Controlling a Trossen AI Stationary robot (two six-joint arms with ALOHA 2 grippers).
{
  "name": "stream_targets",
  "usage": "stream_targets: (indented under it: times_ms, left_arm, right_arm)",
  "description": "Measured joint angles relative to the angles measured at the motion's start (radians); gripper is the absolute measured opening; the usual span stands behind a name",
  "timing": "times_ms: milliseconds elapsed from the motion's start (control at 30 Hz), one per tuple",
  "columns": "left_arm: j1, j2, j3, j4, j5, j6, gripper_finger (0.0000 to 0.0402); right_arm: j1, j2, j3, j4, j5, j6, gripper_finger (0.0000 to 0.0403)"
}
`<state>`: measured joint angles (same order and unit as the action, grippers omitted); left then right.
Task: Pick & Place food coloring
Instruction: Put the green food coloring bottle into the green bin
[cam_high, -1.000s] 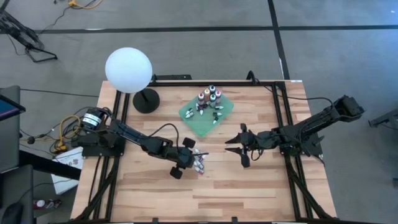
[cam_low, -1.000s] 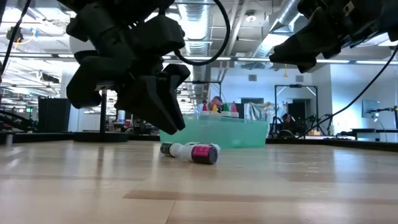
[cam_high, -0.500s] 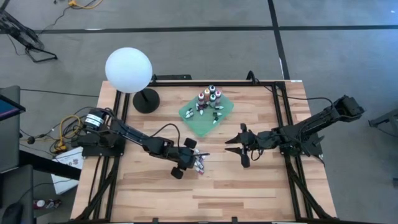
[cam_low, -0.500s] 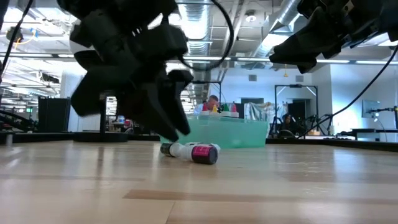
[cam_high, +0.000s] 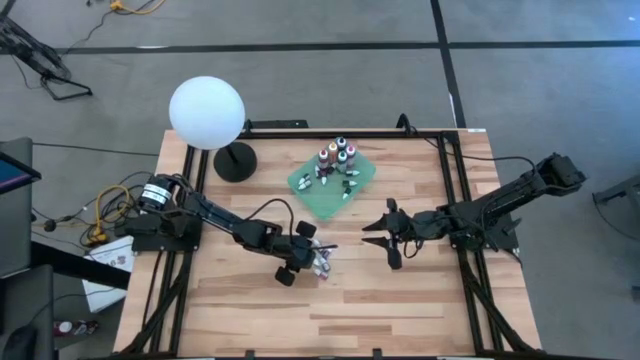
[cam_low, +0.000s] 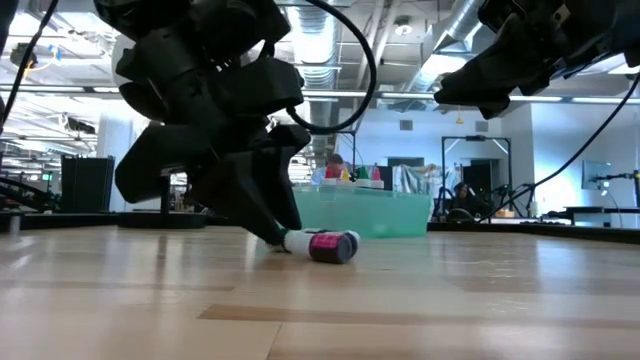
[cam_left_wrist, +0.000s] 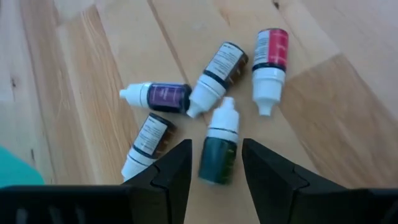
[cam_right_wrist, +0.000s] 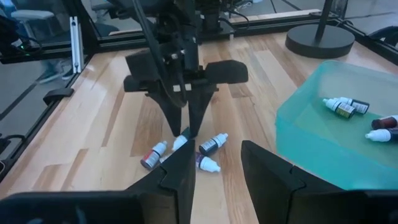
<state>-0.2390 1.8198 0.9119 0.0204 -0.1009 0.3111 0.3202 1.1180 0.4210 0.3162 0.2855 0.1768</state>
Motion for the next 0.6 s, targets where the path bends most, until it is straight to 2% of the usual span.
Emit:
stream_targets:
  times_ms: [600]
  left_arm:
    - [0.003,0.000,0.000,-0.045,0.023,-0.105,0.0137]
  right_arm:
    - [0.000,0.000,0.000,0.006,0.000,0.000,0.0120]
